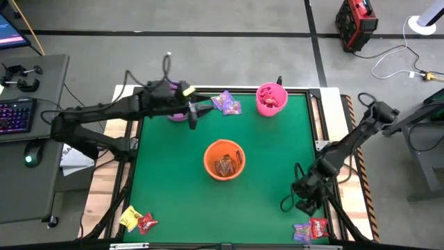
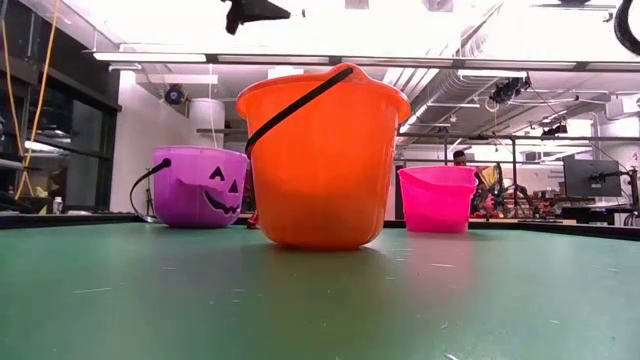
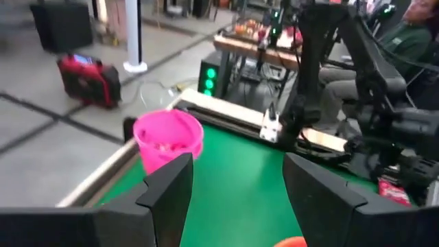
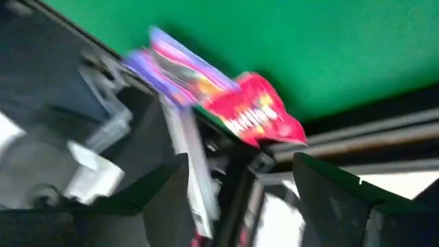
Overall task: Sort candy by brand, put in halloween buckets
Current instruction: Put the red candy into the pink bucket
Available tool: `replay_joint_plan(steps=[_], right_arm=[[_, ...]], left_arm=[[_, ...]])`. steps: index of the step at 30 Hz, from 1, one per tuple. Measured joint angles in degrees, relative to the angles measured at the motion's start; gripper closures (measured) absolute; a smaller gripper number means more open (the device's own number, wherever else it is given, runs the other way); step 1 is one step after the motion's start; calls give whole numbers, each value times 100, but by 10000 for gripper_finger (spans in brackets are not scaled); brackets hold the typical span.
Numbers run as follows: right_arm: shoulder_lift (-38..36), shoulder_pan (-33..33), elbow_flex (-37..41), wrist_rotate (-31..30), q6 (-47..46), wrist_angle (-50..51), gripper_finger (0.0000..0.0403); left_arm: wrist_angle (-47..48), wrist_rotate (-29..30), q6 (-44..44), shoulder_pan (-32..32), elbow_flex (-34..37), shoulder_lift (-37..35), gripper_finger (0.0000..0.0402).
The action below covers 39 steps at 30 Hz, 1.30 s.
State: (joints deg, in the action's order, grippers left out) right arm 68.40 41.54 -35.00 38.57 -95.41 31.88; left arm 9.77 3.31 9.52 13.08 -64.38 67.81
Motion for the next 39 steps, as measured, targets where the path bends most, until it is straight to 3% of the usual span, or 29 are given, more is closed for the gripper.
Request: replay_joint_plan(steps=[4,7,18,27,31,37,39], right_arm=[[749,63,-138,896,466,-171,148],[1328,67,-347,1162,913,-212,148],[3132,151,-936,1103,2317,285,148],[3590,578,-1054,1107,2521,320,154],[3593,737,-1047,1062,2526,348,213],[3601,856,-1033,1029,2761,383,381],[3576,838,-1123,914,2917,505,389]], left_arm=[[-1,-44,-432,92,92,-370,188],[32,-231,-595,129,92,-526,188],[104,-325,-327,153,90,-622,188],[52,-254,-98,153,90,-616,188],[56,-98,-54,153,92,-616,188],[23,-42,90,153,90,-616,188],[16,-43,94,153,90,-616,188]])
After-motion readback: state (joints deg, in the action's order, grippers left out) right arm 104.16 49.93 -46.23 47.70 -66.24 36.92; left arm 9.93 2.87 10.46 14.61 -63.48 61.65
